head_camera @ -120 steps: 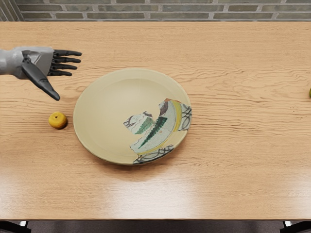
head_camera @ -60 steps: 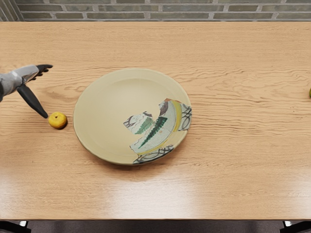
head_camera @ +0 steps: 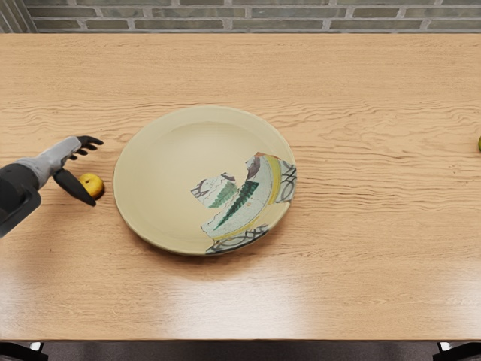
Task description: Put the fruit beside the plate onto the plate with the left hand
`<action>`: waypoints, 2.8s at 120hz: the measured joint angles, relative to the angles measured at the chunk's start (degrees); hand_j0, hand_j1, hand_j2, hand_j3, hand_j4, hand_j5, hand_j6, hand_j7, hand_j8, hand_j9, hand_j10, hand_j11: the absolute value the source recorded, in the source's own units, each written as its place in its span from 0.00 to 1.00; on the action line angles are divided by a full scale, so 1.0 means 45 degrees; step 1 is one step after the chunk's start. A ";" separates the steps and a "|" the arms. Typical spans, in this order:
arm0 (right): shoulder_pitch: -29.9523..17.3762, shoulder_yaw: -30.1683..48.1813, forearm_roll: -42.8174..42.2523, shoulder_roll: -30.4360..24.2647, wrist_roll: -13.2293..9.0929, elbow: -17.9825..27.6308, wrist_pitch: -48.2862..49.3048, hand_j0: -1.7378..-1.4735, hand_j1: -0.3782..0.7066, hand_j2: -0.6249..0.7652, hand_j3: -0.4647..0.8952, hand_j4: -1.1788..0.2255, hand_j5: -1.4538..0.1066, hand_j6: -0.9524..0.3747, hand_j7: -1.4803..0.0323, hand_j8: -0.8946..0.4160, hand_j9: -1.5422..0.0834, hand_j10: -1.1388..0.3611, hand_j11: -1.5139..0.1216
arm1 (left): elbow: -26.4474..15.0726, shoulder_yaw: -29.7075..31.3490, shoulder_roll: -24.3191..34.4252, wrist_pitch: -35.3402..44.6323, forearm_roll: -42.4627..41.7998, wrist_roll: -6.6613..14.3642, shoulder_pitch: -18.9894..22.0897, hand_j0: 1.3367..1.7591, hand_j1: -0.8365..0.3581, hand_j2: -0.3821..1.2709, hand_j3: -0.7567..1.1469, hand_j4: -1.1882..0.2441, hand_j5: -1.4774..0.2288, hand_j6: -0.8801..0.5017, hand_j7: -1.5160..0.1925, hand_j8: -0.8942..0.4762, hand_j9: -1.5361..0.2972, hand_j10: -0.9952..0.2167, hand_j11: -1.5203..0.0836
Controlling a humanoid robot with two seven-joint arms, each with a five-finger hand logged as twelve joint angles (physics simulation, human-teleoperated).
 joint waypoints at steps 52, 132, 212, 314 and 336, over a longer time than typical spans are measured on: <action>0.0000 0.0000 0.0000 0.0000 0.0000 0.0000 -0.0002 0.30 0.05 0.45 0.34 0.83 0.92 0.71 0.96 0.67 0.94 0.75 0.91 | -0.0005 0.0078 -0.0079 0.0451 0.0038 0.0003 0.0282 0.76 0.62 0.28 0.40 0.57 0.58 0.37 0.61 0.38 0.58 0.51 0.65; 0.0000 0.0000 0.0000 0.0000 0.0000 0.0000 -0.0002 0.30 0.05 0.45 0.34 0.83 0.92 0.71 0.96 0.67 0.94 0.75 0.91 | -0.0018 0.0270 -0.0113 0.0737 0.0184 0.0104 0.0438 0.75 0.49 0.30 0.40 0.45 0.43 0.27 0.45 0.34 0.43 0.37 0.48; 0.0000 0.0000 0.0000 0.0000 0.0000 0.0000 0.0001 0.30 0.05 0.45 0.34 0.83 0.92 0.71 0.96 0.67 0.94 0.75 0.91 | -0.1461 -0.0611 0.1527 0.0273 0.0017 0.0046 -0.0382 0.76 0.46 0.45 0.40 0.40 0.38 0.24 0.41 0.33 0.39 0.30 0.44; 0.0000 0.0000 0.0000 0.0000 0.0000 0.0000 0.0000 0.30 0.05 0.45 0.34 0.83 0.92 0.71 0.96 0.67 0.94 0.75 0.91 | -0.1897 -0.2585 0.1033 -0.0810 0.0019 0.0128 -0.0675 0.76 0.46 0.45 0.40 0.40 0.37 0.24 0.40 0.31 0.39 0.30 0.44; 0.0000 0.0000 0.0000 0.0000 0.0000 0.0000 0.0000 0.30 0.05 0.45 0.34 0.83 0.92 0.71 0.96 0.67 0.94 0.75 0.91 | -0.1901 -0.2638 0.0542 -0.0819 0.0015 0.0144 -0.0825 0.76 0.46 0.46 0.40 0.40 0.37 0.23 0.40 0.31 0.39 0.30 0.44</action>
